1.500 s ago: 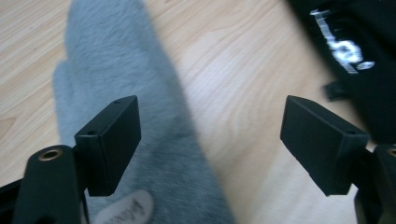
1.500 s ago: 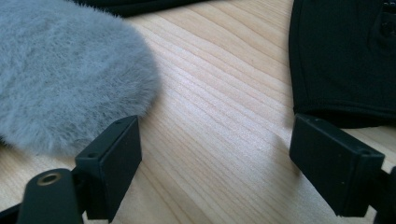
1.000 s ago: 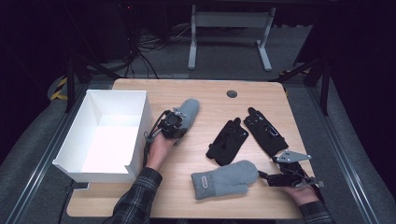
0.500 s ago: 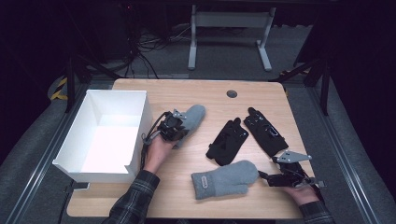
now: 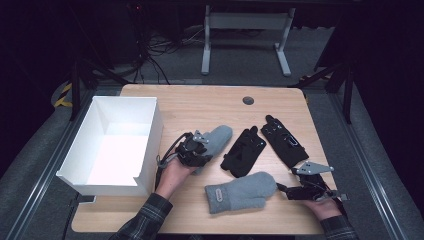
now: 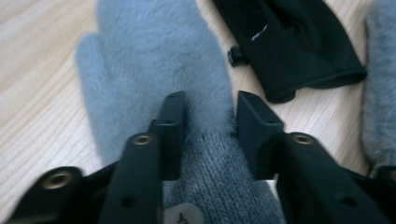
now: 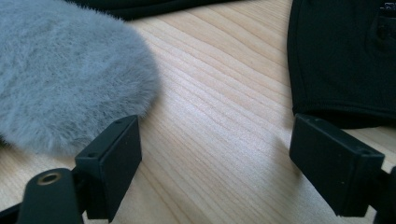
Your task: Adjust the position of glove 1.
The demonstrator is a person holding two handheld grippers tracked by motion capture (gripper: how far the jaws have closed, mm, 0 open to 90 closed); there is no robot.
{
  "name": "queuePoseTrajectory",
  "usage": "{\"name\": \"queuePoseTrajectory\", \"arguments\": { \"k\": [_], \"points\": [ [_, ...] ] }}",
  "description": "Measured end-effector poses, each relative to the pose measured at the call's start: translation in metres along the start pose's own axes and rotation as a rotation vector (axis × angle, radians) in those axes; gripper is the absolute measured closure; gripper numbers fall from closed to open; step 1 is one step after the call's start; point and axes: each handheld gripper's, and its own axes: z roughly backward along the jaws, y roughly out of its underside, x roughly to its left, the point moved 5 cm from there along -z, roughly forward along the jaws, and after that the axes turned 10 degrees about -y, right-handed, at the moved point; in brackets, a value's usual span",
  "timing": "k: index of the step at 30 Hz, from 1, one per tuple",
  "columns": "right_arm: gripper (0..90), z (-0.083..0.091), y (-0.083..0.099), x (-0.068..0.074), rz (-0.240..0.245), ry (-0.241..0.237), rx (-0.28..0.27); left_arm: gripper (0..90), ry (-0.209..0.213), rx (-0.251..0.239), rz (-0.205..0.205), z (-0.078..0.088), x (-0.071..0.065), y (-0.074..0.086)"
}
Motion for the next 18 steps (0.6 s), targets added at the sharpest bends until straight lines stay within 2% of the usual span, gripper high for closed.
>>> {"name": "queuePoseTrajectory", "arguments": {
  "k": [2, 4, 6, 9, 10, 11, 13, 15, 18],
  "points": [
    [17.0, 0.0, 0.0, 0.0, 0.0, 0.002, 0.001, 56.7, -0.005, -0.009, 0.007, 0.002, 0.003, -0.003],
    [17.0, 0.0, 0.0, 0.0, 0.001, 0.001, 0.0, 50.3, -0.016, -0.021, 0.002, 0.004, 0.009, -0.009],
    [17.0, 0.0, 0.0, 0.0, 0.001, 0.001, 0.0, 48.8, -0.034, -0.044, 0.035, 0.003, 0.02, -0.017],
    [17.1, 0.0, 0.0, 0.0, 0.001, 0.001, -0.001, 47.0, -0.056, -0.037, 0.081, -0.003, 0.035, -0.019],
    [17.1, 0.0, 0.0, 0.0, 0.001, 0.001, -0.001, 46.1, -0.056, -0.037, 0.081, -0.003, 0.035, -0.019],
    [17.0, 0.0, 0.0, 0.0, 0.0, 0.001, -0.001, 46.1, -0.059, -0.036, 0.107, -0.005, 0.041, -0.019],
    [17.1, 0.0, 0.0, 0.0, 0.0, 0.0, -0.003, 46.1, -0.086, -0.027, 0.133, -0.009, 0.049, -0.016],
    [17.1, 0.0, 0.001, 0.0, 0.001, -0.001, -0.006, 46.0, -0.087, 0.006, 0.161, -0.017, 0.054, -0.009],
    [17.1, 0.0, 0.001, 0.0, 0.001, -0.001, -0.006, 45.5, -0.083, 0.036, 0.165, -0.024, 0.055, -0.002]
  ]
}}
